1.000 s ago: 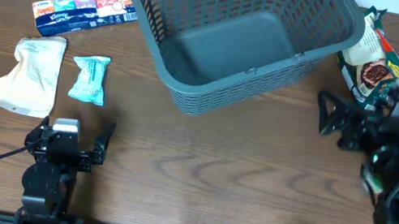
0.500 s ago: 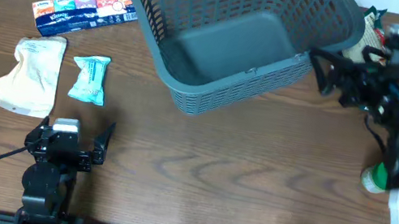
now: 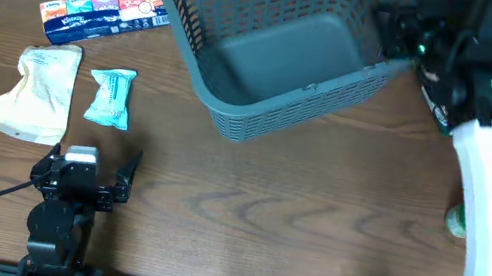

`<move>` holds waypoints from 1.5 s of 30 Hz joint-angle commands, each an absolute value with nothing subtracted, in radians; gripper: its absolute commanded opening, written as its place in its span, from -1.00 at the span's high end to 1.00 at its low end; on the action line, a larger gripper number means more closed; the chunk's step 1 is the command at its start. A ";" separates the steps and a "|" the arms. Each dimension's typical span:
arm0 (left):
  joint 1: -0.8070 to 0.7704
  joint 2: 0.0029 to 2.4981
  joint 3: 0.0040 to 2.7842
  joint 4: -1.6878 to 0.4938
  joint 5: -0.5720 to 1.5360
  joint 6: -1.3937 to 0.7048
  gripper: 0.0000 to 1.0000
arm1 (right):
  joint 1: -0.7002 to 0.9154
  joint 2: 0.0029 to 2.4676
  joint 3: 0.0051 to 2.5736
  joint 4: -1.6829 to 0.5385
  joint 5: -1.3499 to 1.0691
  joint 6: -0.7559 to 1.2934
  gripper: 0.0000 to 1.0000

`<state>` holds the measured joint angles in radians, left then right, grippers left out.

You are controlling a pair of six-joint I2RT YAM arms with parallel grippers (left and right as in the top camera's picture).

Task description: Pack container

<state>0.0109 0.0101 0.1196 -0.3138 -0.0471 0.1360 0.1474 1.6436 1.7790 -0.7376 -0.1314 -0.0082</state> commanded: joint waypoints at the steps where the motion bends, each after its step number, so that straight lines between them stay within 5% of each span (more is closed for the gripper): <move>1: 0.007 0.004 0.097 -0.319 -0.037 0.149 -0.97 | 0.159 1.731 1.830 -0.744 0.050 0.014 0.98; 45: 0.007 0.004 0.097 -0.319 -0.037 0.149 -0.97 | 0.284 1.827 1.979 -1.408 0.022 0.067 0.98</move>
